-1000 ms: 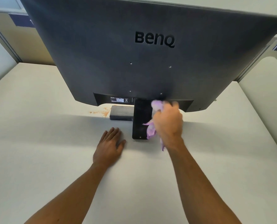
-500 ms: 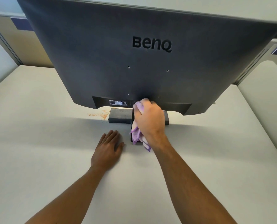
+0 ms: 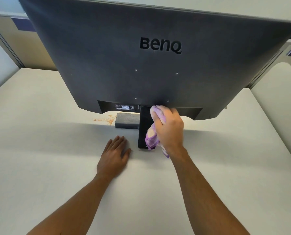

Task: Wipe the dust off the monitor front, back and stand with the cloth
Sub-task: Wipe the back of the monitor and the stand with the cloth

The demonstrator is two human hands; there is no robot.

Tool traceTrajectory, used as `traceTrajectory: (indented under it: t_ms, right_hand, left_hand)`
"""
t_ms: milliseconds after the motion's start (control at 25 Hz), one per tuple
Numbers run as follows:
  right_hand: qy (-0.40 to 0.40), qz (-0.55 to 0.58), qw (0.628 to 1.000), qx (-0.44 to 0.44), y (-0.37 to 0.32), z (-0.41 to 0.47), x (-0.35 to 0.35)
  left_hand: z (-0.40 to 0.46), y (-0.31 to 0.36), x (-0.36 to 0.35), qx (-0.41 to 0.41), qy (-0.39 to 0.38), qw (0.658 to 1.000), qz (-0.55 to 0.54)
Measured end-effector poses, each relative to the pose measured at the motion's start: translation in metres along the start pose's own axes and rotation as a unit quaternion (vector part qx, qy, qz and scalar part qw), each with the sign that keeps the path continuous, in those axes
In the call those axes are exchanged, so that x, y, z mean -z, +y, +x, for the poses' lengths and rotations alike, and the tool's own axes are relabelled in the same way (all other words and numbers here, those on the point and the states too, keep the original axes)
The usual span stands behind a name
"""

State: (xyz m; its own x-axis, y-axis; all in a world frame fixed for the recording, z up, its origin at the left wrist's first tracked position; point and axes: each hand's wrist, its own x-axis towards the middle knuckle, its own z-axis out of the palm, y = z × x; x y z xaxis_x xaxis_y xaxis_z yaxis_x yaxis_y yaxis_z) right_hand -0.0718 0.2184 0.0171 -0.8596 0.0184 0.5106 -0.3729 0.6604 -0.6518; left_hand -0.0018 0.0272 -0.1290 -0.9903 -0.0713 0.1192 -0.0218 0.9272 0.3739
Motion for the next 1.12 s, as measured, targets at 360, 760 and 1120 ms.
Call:
traceTrajectory:
  t_ms: [360, 760, 1120]
  right_hand:
    - [-0.300, -0.185, 0.923, 0.156, 0.028, -0.056, -0.022]
    - [-0.007, -0.043, 0.993, 0.112, -0.010, 0.012, 0.011]
    - [-0.274, -0.163, 0.943, 0.098, 0.011, -0.059, -0.015]
  left_hand:
    - [0.000, 0.001, 0.002, -0.007, 0.000, 1.000, 0.004]
    - [-0.001, 0.001, 0.003, 0.002, -0.012, 1.000, -0.011]
    - [0.000, 0.000, 0.001, -0.001, -0.013, 1.000, 0.007]
